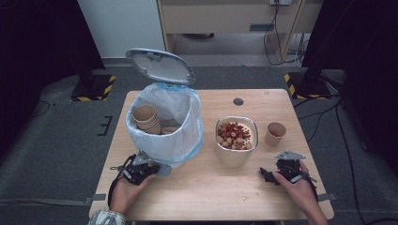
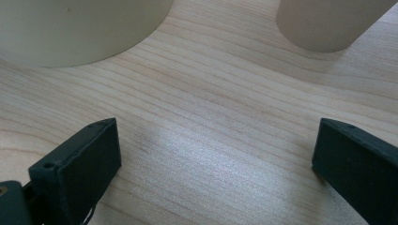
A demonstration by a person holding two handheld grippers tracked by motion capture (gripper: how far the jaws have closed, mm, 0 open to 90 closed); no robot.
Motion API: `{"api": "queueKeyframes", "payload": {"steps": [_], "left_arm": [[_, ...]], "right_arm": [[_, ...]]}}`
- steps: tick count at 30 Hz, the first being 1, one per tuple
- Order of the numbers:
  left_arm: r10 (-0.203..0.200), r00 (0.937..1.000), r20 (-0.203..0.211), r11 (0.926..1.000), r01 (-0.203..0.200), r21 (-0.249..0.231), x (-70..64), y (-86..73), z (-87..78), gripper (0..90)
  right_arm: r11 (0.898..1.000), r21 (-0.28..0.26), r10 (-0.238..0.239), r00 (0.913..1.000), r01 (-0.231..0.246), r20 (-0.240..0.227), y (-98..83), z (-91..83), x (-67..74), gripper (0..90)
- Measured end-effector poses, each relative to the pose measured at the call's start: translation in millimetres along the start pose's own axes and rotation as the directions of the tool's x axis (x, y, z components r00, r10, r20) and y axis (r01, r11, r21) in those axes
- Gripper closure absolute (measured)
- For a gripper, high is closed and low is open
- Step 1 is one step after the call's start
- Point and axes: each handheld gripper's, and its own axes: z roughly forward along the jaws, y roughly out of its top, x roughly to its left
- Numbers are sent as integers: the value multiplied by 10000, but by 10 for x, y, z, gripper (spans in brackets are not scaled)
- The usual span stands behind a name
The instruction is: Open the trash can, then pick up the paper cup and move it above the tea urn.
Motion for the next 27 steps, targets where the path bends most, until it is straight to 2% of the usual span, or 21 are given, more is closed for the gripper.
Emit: {"api": "queueKeyframes", "payload": {"steps": [8, 9, 11, 12, 14, 17, 18, 19, 20, 22, 27], "left_arm": [[-59, 10000, 47, 10000, 59, -21, 8, -4, -1, 900], [-60, 10000, 53, 10000, 60, -25, 8, -4, -1, 900], [-67, 10000, 57, 10000, 67, -24, 9, -4, -1, 900], [-94, 9999, 79, 10000, 94, -26, 12, -5, -1, 900], [-87, 9999, 75, 10000, 87, -26, 12, -5, -1, 900], [-94, 9999, 88, 10000, 94, -30, 14, -5, -1, 900], [-107, 9999, 95, 9999, 107, -32, 15, -5, -1, 900], [-107, 9999, 95, 9999, 107, -32, 15, -5, -1, 900], [-110, 9999, 95, 9999, 110, -34, 14, -6, -1, 900], [-110, 9999, 99, 9999, 111, -37, 15, -6, -1, 900], [-95, 9999, 90, 10000, 95, -30, 14, -5, -1, 900]], "right_arm": [[9998, 59, -188, 9998, 189, -22, 25, -2, 4, 47], [9993, -132, -342, 9993, 344, 140, 56, -20, 8, 50], [9991, -279, -302, 9994, 307, 175, 76, -37, -1, 51], [9967, -814, 24, 9992, 8, 391, 121, -77, -47, 63], [9949, -999, 159, 9989, -114, 436, 130, -90, -64, 71], [9902, -1349, 479, 9955, -366, 814, 151, -125, -131, 78], [9855, -1620, 680, 9924, -508, 1026, 179, -157, -153, 79], [9855, -1620, 680, 9924, -508, 1026, 179, -157, -153, 79], [9830, -1713, 883, 9881, -660, 1256, 203, -172, -164, 79], [9819, -1779, 892, 9876, -654, 1291, 217, -181, -165, 77], [9702, -2281, 1151, 9841, -820, 1356, 290, -211, -175, 64]]}}
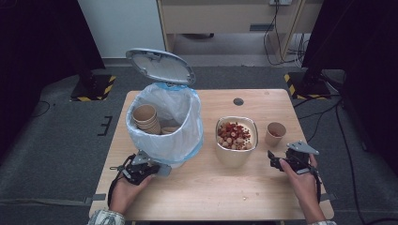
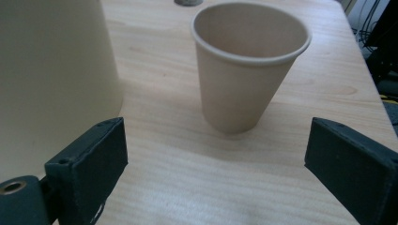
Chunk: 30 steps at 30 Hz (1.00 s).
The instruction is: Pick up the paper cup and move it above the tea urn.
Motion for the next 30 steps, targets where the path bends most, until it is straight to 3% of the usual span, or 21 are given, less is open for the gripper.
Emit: {"api": "queueKeyframes", "payload": {"steps": [11, 24, 30], "left_arm": [[13, 10000, -1, 10000, -13, 8, 0, 2, 1, 900], [0, 10000, 35, 10000, 0, -1, 5, 0, 0, 900], [-6, 10000, 35, 10000, 6, -2, 5, 0, 0, 900]], "right_arm": [[9964, -387, 760, 9971, -756, 87, 129, 174, -116, 67], [9947, -489, 911, 9957, -903, 156, 164, 462, -228, 111], [9971, -480, 607, 9978, -595, 256, 216, 499, -212, 91]]}}
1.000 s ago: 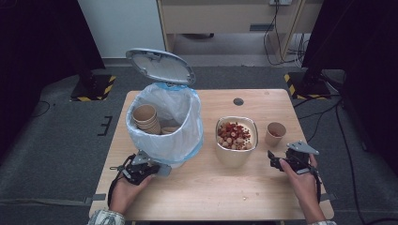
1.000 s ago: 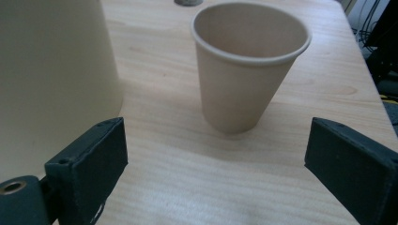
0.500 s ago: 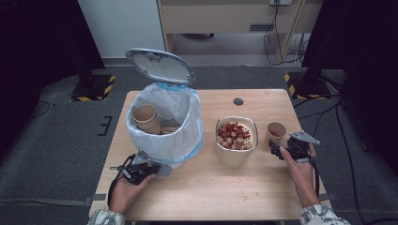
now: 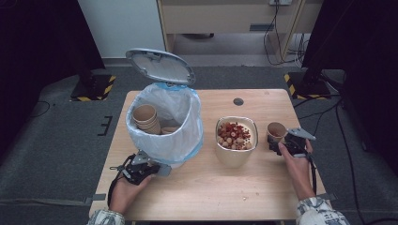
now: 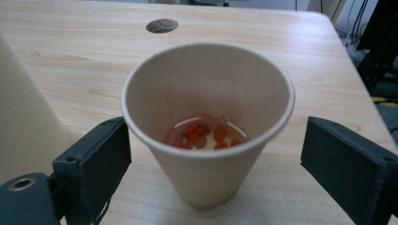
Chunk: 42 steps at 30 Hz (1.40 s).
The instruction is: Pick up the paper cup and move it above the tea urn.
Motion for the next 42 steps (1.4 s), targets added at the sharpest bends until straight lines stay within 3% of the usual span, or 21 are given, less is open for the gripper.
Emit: {"api": "queueKeyframes", "payload": {"steps": [4, 8, 17, 23, 37, 42], "left_arm": [[13, 10000, -8, 10000, -13, -2, -1, 0, 0, 900], [14, 10000, 8, 10000, -14, -8, 1, -1, 0, 900], [26, 10000, -7, 10000, -26, -15, -2, -1, 0, 900], [25, 10000, 1, 10000, -25, -14, -1, -1, 0, 900], [20, 10000, 8, 10000, -20, -9, 0, -1, 0, 900], [20, 10000, 14, 10000, -20, -7, 1, -1, 0, 900]], "right_arm": [[9999, -135, 6, 10000, -7, -85, 62, 33, 18, 87], [9988, -24, -484, 9987, 484, 166, 72, 111, 68, 83], [9997, -156, 179, 9998, -180, -38, 36, 250, 57, 98], [9984, -395, 393, 9991, -399, -174, 28, 271, 14, 188], [9926, -982, -758, 9962, 714, -422, 56, 196, -1, 275], [9907, -1124, -839, 9949, 772, -556, 109, 155, -36, 282]]}}
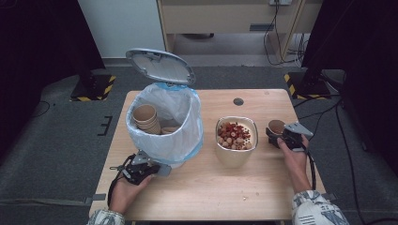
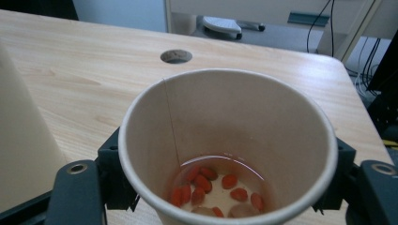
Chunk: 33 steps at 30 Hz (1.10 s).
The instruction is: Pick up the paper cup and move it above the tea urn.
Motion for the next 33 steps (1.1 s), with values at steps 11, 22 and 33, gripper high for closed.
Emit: {"api": "queueKeyframes", "payload": {"steps": [11, 22, 33], "left_arm": [[-19, 10000, 8, 10000, 19, 0, 1, 0, 0, 900], [-27, 10000, 18, 10000, 27, -5, 2, -1, 0, 900], [-36, 10000, 28, 10000, 37, -13, 3, -1, 0, 900]], "right_arm": [[9980, -404, -492, 9983, 479, -318, 270, -86, -80, 296], [9835, -622, -1730, 9835, 1697, -535, 695, -2, -106, 301], [9535, -1023, -2910, 9542, 2834, -689, 1071, 19, -82, 301]]}}
